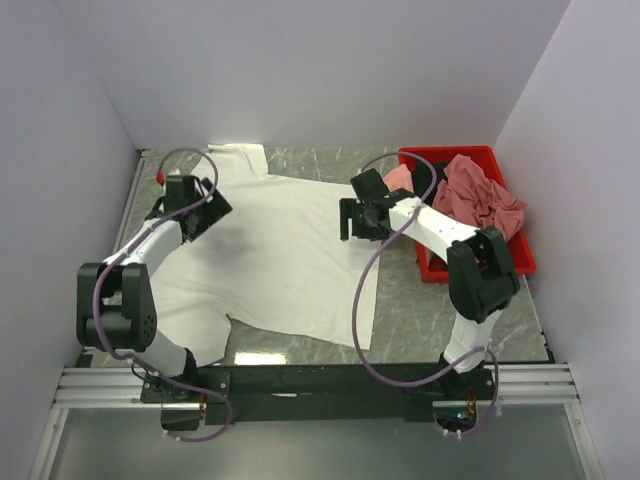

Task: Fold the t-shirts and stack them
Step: Fold the tshirt

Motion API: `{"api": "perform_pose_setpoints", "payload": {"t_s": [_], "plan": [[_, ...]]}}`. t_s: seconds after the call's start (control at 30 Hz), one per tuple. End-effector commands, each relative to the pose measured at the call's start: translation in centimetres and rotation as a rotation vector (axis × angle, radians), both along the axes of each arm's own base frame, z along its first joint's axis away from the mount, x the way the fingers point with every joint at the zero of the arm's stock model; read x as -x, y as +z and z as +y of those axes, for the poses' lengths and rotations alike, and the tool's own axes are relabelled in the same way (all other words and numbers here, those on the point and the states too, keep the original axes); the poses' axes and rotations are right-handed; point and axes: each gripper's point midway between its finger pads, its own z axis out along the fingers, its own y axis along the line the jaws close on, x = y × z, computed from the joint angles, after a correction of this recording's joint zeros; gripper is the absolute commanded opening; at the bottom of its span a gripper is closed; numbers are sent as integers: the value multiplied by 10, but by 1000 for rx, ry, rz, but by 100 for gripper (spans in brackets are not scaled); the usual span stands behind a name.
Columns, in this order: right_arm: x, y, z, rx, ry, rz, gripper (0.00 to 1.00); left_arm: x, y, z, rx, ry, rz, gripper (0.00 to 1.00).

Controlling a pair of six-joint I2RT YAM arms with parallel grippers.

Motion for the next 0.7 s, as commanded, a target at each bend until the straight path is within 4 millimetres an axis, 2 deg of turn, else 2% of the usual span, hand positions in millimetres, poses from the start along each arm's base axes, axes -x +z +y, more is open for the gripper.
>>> {"api": "perform_pose_setpoints", "payload": {"t_s": [0.0, 0.1, 0.17, 0.2, 0.27, 0.33, 0.5, 0.67], "plan": [[-41, 10, 2, 7, -18, -66, 82, -1, -9, 10, -16, 52, 3, 99], [-56, -6, -7, 45, -52, -33, 82, 2, -25, 17, -24, 72, 35, 99], [-59, -16, -12, 69, -50, -5, 82, 3, -31, 18, -26, 70, 46, 99], [-63, -20, -10, 72, -44, 2, 82, 3, -37, 28, -25, 94, 65, 99], [-66, -25, -6, 68, -11, 6, 81, 6, -44, 31, -27, 96, 80, 99], [-68, -33, -5, 75, 6, 13, 81, 8, -49, 31, -16, 99, 77, 100], [-81, -56, -17, 141, -20, 69, 81, 10, -70, 30, 9, 95, 112, 100], [-94, -70, -17, 147, -28, 102, 80, 8, -85, 33, 2, 106, 158, 99]]}}
